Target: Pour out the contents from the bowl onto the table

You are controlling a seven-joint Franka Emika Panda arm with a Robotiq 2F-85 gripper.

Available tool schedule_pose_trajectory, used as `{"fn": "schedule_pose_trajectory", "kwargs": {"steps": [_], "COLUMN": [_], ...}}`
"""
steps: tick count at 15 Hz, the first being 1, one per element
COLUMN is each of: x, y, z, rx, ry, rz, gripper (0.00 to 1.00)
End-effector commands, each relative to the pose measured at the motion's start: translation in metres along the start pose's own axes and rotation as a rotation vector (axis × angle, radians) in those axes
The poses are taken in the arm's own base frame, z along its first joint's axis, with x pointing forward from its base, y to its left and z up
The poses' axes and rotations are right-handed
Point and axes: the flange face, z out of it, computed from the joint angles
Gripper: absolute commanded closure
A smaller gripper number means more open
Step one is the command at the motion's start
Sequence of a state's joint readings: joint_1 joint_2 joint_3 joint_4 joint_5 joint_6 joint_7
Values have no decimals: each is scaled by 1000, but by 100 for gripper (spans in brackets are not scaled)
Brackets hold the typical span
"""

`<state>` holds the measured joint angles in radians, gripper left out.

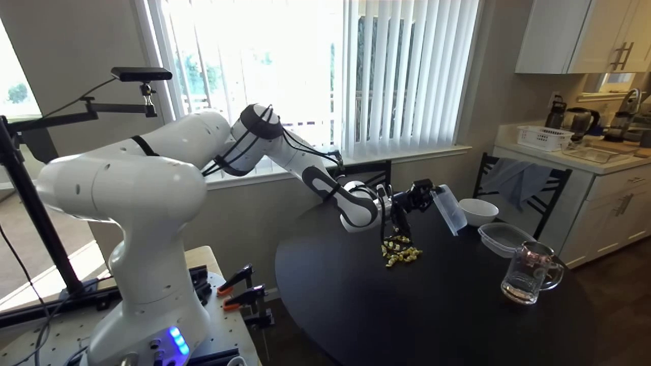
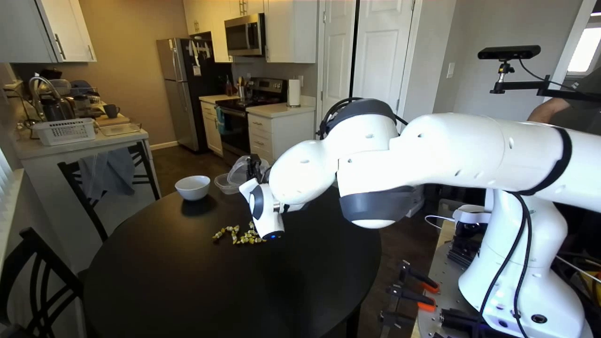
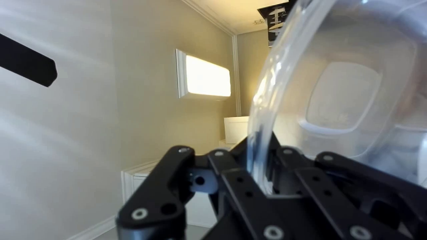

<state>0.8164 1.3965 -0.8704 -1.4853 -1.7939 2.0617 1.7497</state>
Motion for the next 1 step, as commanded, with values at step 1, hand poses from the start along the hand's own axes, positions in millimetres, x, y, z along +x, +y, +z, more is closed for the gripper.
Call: {"fn": "schedule_pose_trajectory", "kwargs": {"steps": [1], "x": [4], "y": [9], "z": [5], "rx": [15], "ry": [-36], "rz": [71], "gripper": [99]}}
